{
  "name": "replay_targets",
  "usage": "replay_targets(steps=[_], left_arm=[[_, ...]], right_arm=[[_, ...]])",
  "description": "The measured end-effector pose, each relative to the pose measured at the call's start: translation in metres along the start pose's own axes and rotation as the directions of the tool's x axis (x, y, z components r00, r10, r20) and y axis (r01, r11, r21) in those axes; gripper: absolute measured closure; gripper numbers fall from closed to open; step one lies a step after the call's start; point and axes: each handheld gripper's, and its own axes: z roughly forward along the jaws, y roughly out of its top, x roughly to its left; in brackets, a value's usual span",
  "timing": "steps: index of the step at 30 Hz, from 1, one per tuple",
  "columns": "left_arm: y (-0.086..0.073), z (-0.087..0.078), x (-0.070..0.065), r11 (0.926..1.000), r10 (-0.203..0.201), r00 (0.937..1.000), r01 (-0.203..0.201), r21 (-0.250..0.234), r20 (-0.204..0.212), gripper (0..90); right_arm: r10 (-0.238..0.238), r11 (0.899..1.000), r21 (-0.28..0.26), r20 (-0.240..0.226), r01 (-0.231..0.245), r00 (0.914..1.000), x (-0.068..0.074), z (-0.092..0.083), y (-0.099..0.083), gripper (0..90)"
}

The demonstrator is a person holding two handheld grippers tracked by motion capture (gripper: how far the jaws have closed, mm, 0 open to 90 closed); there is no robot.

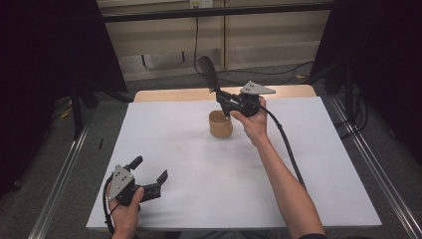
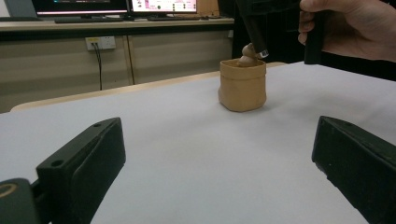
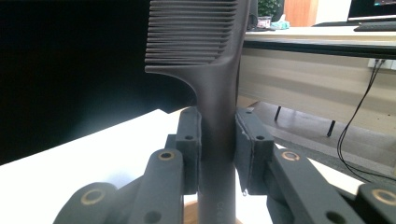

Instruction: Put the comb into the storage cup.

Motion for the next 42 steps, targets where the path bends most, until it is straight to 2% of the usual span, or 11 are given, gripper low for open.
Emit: replay_targets(steps=[24, 34, 38, 42], left_arm=[[-0.001, 0.001, 0.000, 1.0000, -0.004, 1.0000, 0.004, 0.006, 0.005, 2.8], [-0.001, 0.001, 0.001, 1.0000, -0.002, 1.0000, 0.002, 0.007, 0.001, 2.8], [-0.001, 0.001, 0.001, 1.0000, 0.000, 1.0000, 0.000, 0.005, 0.002, 2.8], [-0.001, 0.001, 0.000, 1.0000, -0.001, 1.0000, 0.001, 0.006, 0.002, 2.8]], right_arm=[[-0.028, 0.999, 0.032, -0.020, 0.029, 0.9994, 0.003, 0.011, -0.020, 73.2], [-0.029, 0.999, 0.028, -0.021, 0.029, 0.9994, 0.003, 0.008, -0.024, 73.2], [-0.053, 0.997, 0.053, -0.017, 0.054, 0.9984, 0.005, 0.007, -0.026, 73.2], [-0.048, 0.997, 0.058, -0.015, 0.049, 0.9987, 0.005, 0.004, -0.030, 73.2]])
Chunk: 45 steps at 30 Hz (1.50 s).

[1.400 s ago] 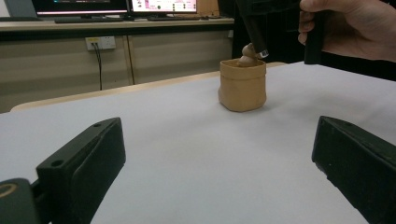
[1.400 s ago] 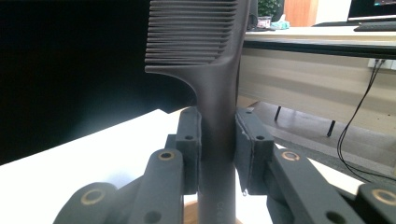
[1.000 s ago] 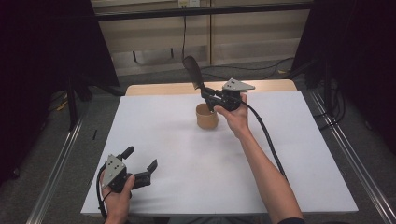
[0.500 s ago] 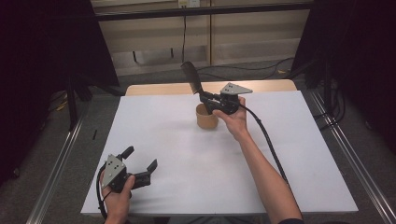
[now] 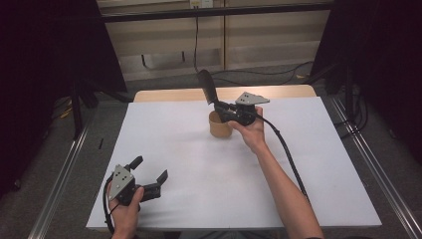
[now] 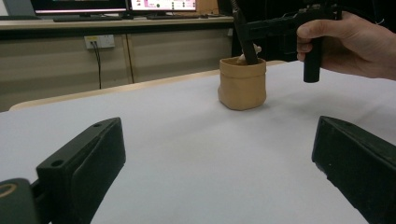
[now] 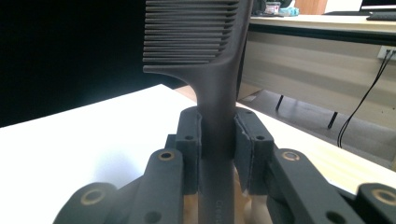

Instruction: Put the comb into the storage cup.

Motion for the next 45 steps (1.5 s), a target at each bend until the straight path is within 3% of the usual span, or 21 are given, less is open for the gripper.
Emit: replay_targets(steps=[19, 23, 28, 31, 37, 45], left_arm=[[0.001, -0.001, 0.001, 1.0000, 0.007, 1.0000, -0.007, -0.004, 0.001, 2.8], [0.001, -0.001, 0.001, 1.0000, 0.005, 1.0000, -0.005, -0.008, 0.001, 2.8], [0.001, 0.000, 0.001, 0.9999, 0.011, 0.9999, -0.011, -0.004, 0.005, 2.8], [0.001, 0.000, 0.001, 0.9999, 0.010, 0.9999, -0.010, 0.002, 0.013, 2.8], [0.001, 0.000, 0.000, 0.9999, 0.012, 0.9998, -0.012, 0.001, 0.013, 2.8], [0.001, 0.000, 0.000, 0.9999, 0.010, 0.9998, -0.010, 0.005, 0.015, 2.8]], right_arm=[[0.000, 1.000, 0.024, 0.025, 0.000, 0.9997, 0.003, -0.010, -0.006, 73.2], [-0.029, 0.999, 0.044, 0.027, 0.028, 0.9992, 0.006, -0.011, -0.007, 73.2], [-0.027, 0.999, 0.047, 0.029, 0.026, 0.9992, 0.006, -0.012, -0.008, 73.2], [-0.063, 0.995, 0.080, 0.027, 0.061, 0.9977, 0.009, -0.011, -0.010, 73.2], [-0.050, 0.995, 0.092, 0.038, 0.047, 0.9980, 0.009, -0.011, -0.015, 73.1], [-0.071, 0.990, 0.125, 0.027, 0.067, 0.9971, 0.011, -0.010, -0.020, 73.0]])
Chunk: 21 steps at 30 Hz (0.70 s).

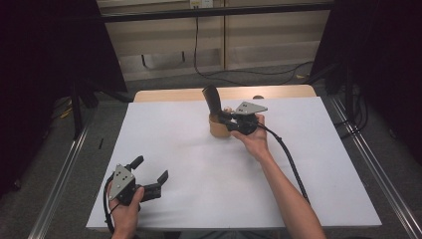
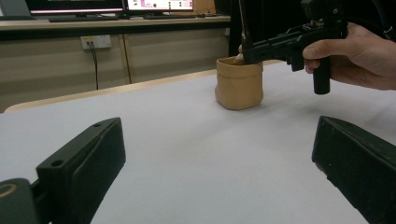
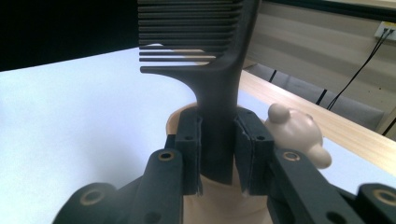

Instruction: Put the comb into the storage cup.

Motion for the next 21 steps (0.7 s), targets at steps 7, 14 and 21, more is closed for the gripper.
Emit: replay_targets(steps=[7, 14, 21], left_arm=[[-0.0002, 0.0004, 0.0001, 1.0000, 0.006, 1.0000, -0.006, 0.003, 0.000, 2.8], [-0.0007, 0.0018, -0.0016, 1.0000, 0.002, 1.0000, -0.002, 0.006, 0.003, 2.8], [-0.0006, 0.0016, -0.0017, 1.0000, 0.003, 1.0000, -0.003, 0.006, 0.004, 2.8]], right_arm=[[0.012, 1.000, 0.000, 0.006, -0.012, 0.9999, 0.0000, -0.0007, -0.0003, 72.5], [0.030, 1.000, 0.004, 0.002, -0.030, 0.9996, -0.0010, -0.0027, 0.0004, 68.8], [0.047, 0.999, -0.001, -0.003, -0.047, 0.9989, -0.0022, -0.0066, -0.0010, 68.6]])
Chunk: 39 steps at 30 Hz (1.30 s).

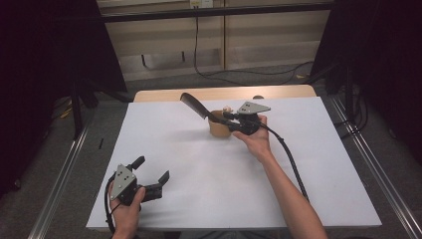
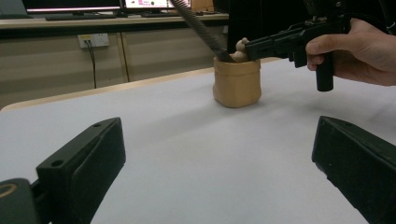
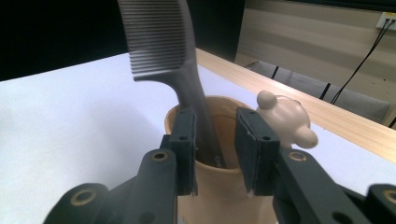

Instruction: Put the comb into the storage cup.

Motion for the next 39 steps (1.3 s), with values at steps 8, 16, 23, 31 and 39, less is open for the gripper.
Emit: replay_targets(steps=[8, 16, 23, 31, 39], left_arm=[[0.000, 0.000, 0.000, 1.0000, -0.004, 1.0000, 0.004, -0.003, -0.003, 2.8], [0.000, 0.002, 0.001, 1.0000, -0.004, 1.0000, 0.004, 0.004, -0.009, 2.8], [-0.002, 0.005, 0.003, 0.9998, -0.016, 0.9997, 0.016, 0.009, -0.018, 2.8], [-0.002, 0.002, 0.004, 0.9997, -0.020, 0.9995, 0.020, 0.013, -0.025, 2.8], [0.000, 0.001, 0.004, 0.9996, -0.026, 0.9992, 0.026, -0.008, -0.031, 2.8]], right_arm=[[0.020, 0.999, -0.032, 0.006, -0.019, 0.9998, 0.002, -0.008, 0.003, 56.6], [0.061, 0.997, -0.043, 0.010, -0.060, 0.9981, 0.001, -0.021, 0.006, 40.8], [0.105, 0.993, -0.053, 0.048, -0.102, 0.9933, -0.004, -0.027, 0.008, 26.3], [0.138, 0.990, -0.045, 0.063, -0.135, 0.9885, -0.003, -0.034, 0.009, 8.5], [0.139, 0.989, -0.071, 0.103, -0.132, 0.9849, 0.000, -0.049, 0.011, 3.1]])
